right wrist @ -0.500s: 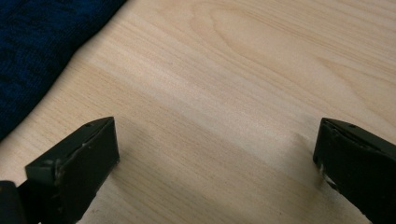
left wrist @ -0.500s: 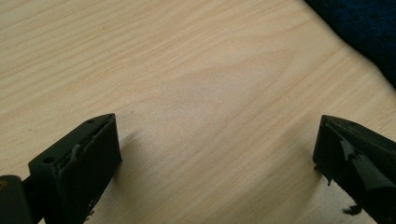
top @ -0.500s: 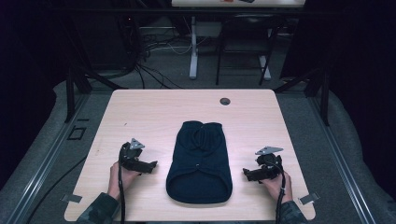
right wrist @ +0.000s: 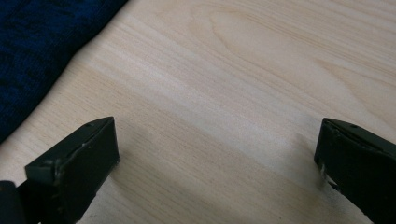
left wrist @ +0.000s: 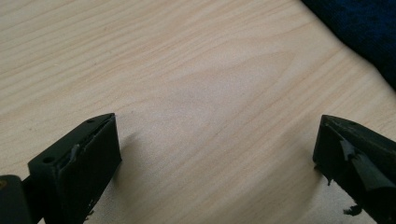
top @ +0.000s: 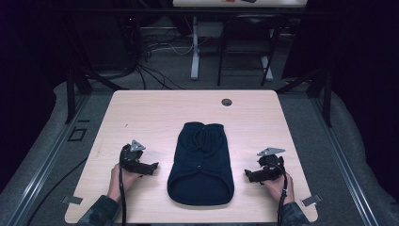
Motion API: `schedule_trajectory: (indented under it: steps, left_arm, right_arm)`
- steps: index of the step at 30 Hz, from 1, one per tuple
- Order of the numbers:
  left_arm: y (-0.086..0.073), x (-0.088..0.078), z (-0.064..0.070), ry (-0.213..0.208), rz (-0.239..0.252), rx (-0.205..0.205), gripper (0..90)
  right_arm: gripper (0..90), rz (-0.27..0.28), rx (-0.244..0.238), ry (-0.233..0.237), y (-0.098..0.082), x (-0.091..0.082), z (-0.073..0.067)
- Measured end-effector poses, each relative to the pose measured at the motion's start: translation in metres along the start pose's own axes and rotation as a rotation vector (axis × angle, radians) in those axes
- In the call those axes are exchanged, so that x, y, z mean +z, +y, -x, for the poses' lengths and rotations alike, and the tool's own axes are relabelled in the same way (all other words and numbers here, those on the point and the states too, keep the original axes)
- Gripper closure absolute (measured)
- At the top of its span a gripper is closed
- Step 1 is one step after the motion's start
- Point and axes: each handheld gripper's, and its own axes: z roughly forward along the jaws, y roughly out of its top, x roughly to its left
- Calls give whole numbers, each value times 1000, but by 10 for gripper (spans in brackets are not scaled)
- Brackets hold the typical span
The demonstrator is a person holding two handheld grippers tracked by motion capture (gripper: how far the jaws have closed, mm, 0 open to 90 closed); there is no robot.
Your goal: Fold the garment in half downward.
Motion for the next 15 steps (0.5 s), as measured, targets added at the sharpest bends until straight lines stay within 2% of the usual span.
schedule_trajectory:
  steps: [3, 5, 11, 13, 15]
  left_arm:
    - [-2, 0, 0, 1, 9, -2, 5]
    - [-2, 0, 1, 5, 17, -5, 5]
    - [-3, -1, 0, 2, 17, 1, 5]
    - [-1, -2, 0, -16, -1, 11, 0]
    - [1, -3, 0, -19, 9, 5, 0]
  right_arm:
    - [0, 20, -22, 13, -2, 0, 1]
    - [0, 34, -20, 18, -3, 0, 2]
    - [0, -18, -54, 15, 4, 1, 1]
    - [3, -26, -51, 27, 6, 2, 1]
    - [28, -33, -56, 42, 6, 0, 1]
